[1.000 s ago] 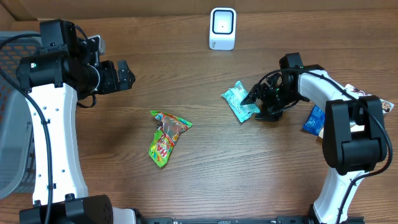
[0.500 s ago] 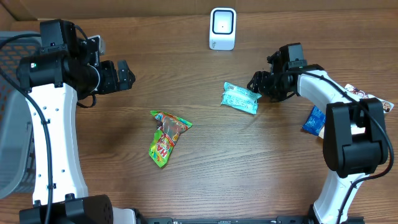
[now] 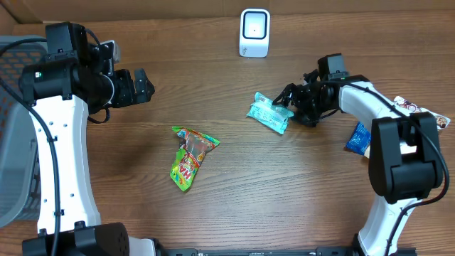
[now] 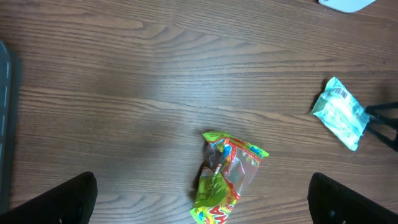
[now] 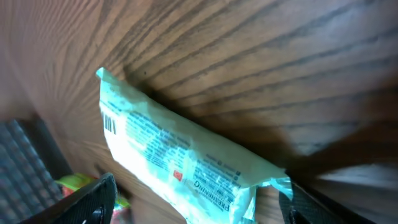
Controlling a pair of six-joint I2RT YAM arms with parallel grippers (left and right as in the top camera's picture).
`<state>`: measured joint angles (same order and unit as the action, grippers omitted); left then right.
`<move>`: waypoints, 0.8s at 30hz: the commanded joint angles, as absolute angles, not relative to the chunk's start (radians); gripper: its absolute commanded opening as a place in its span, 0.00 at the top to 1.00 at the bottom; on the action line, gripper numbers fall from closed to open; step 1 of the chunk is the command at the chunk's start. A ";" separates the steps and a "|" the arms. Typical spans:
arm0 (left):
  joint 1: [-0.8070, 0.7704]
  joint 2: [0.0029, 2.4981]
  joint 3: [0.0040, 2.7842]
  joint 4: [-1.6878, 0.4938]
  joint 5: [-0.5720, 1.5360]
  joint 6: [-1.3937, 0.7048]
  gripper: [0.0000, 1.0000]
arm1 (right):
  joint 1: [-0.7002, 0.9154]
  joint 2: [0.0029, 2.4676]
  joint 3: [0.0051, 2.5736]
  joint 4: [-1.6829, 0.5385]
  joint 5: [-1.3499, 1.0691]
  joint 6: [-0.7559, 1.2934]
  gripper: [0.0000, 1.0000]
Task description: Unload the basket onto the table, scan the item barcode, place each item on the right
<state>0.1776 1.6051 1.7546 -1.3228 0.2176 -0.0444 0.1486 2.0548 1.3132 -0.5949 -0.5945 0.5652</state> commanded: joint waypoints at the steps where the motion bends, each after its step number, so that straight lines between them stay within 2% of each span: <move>1: 0.175 1.601 1.749 -1.323 0.229 -0.022 0.00 | 0.182 2.093 1.240 -0.584 -0.489 0.736 0.21; 3: 0.175 1.601 1.749 -1.323 0.229 -0.022 0.00 | 0.182 2.093 1.234 -0.562 -0.490 0.737 0.30; 8: 0.176 1.601 1.749 -1.323 0.229 -0.022 0.00 | 0.181 2.093 1.234 -0.500 -0.471 0.736 0.69; 12: 0.175 1.601 1.749 -1.323 0.229 -0.022 0.00 | 0.181 2.093 1.235 -0.459 -0.475 0.704 0.93; 13: 0.175 1.601 1.749 -1.323 0.229 -0.022 0.00 | 0.181 2.093 1.238 -0.457 -0.482 0.690 0.96; 17: 0.175 1.601 1.749 -1.323 0.229 -0.022 0.00 | 0.174 2.093 1.263 -0.462 -0.546 0.550 0.96; 24: 0.175 1.601 1.749 -1.323 0.229 -0.022 0.00 | 0.133 2.093 1.376 -0.660 -0.440 0.125 0.96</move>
<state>0.1772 1.6051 1.7546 -1.3228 0.2173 -0.0444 0.1577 2.0716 1.3323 -0.6250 -0.5480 0.3847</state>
